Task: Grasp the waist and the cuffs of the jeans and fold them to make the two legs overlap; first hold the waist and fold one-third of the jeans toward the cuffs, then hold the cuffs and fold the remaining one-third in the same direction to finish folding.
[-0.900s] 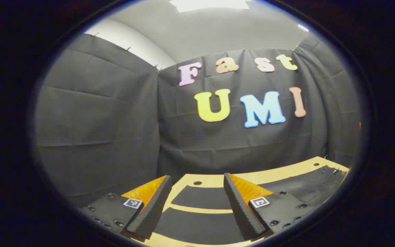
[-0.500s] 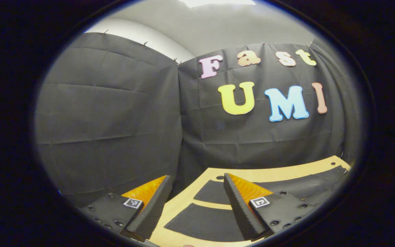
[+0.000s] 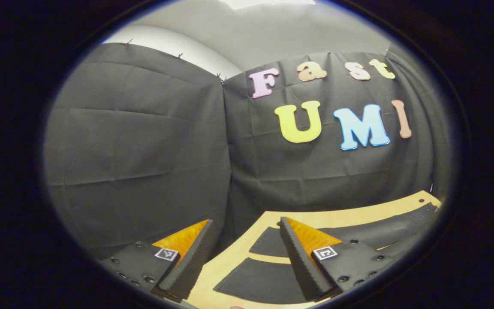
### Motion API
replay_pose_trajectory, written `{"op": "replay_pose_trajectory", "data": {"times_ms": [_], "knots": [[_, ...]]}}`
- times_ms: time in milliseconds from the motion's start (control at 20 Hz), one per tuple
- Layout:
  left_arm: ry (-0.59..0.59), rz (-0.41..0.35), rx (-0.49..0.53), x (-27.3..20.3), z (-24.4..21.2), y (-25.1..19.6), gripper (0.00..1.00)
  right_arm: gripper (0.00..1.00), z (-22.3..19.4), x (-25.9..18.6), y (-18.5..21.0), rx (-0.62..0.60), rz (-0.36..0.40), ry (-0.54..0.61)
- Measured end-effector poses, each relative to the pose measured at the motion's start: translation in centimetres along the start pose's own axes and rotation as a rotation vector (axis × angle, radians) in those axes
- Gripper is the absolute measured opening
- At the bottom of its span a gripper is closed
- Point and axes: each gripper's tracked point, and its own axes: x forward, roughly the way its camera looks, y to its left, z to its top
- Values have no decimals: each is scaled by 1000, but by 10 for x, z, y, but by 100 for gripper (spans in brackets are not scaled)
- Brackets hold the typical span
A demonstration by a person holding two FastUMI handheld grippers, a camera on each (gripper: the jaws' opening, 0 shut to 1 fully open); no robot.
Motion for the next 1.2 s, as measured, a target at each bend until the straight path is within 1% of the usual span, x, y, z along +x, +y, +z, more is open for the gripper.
{"op": "replay_pose_trajectory", "data": {"times_ms": [50,100,150,200,300,400,550,650,750,800,850,950,1000,1050,1200], "knots": [[21,-15,-16,3,-7,-4,97,95,-3,3,-1,2,-18,19],[48,-24,-35,5,-15,-5,98,94,-12,7,-8,7,-52,57],[82,-36,-56,7,-26,-7,98,94,-22,9,-11,24,-65,100],[122,-37,-81,12,-40,-6,98,94,-32,9,-9,60,-63,144],[217,-15,-140,17,-72,2,98,95,-53,15,-8,161,-55,229],[306,25,-229,20,-104,15,98,94,-78,19,-13,222,-67,303],[439,88,-431,21,-147,34,98,95,-108,26,-14,240,-69,390],[528,134,-589,26,-178,46,98,95,-127,27,-6,316,-48,461],[603,188,-726,24,-204,60,98,95,-148,25,5,428,-33,550],[629,217,-767,23,-216,69,98,100,-160,25,11,477,-25,588],[659,249,-796,23,-227,74,98,95,-170,24,16,521,-21,635],[713,290,-880,19,-243,75,100,96,-188,20,25,601,-21,711],[739,314,-919,18,-254,80,98,96,-199,20,23,635,-29,736],[757,333,-953,18,-265,87,98,96,-205,17,24,666,-35,755],[795,368,-1051,22,-291,90,98,96,-225,12,28,755,-45,820]]}}
